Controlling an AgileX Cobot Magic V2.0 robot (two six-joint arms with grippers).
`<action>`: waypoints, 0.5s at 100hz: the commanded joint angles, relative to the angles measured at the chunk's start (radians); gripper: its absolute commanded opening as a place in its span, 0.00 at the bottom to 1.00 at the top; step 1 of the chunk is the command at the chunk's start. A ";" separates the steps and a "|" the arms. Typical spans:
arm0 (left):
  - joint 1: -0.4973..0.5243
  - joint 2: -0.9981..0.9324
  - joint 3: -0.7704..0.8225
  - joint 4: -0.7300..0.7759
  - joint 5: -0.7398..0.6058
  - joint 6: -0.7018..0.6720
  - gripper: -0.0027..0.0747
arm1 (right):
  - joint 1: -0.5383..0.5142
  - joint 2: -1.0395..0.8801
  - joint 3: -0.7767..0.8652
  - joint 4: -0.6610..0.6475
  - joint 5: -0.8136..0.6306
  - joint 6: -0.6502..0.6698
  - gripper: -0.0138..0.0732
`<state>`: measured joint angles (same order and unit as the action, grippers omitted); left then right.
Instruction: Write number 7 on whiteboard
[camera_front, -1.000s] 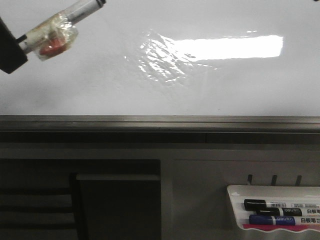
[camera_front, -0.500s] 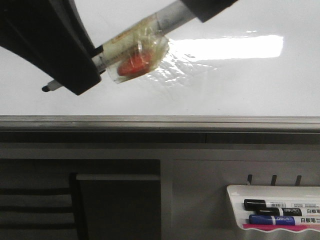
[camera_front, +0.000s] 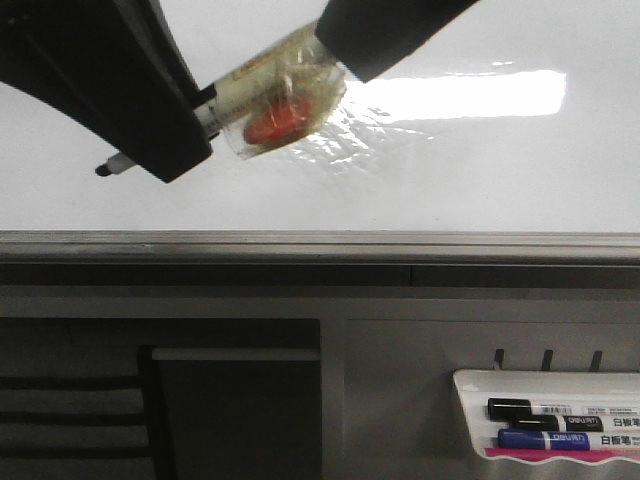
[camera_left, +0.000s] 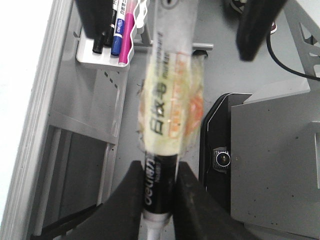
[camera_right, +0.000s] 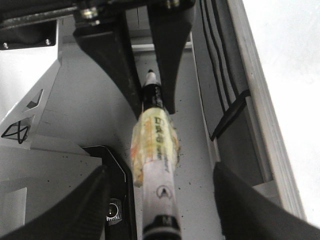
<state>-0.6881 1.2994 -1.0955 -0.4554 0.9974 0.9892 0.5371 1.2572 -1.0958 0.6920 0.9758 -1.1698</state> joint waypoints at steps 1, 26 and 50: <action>-0.010 -0.021 -0.035 -0.034 -0.041 0.000 0.01 | 0.001 -0.003 -0.032 0.053 -0.031 -0.019 0.60; -0.010 -0.021 -0.035 -0.034 -0.043 0.000 0.01 | 0.001 0.004 -0.032 0.054 -0.050 -0.026 0.49; -0.010 -0.021 -0.035 -0.034 -0.044 0.000 0.01 | 0.001 0.004 -0.032 0.057 -0.050 -0.028 0.31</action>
<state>-0.6881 1.3001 -1.0955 -0.4554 0.9821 0.9892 0.5395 1.2820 -1.0958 0.6974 0.9546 -1.1838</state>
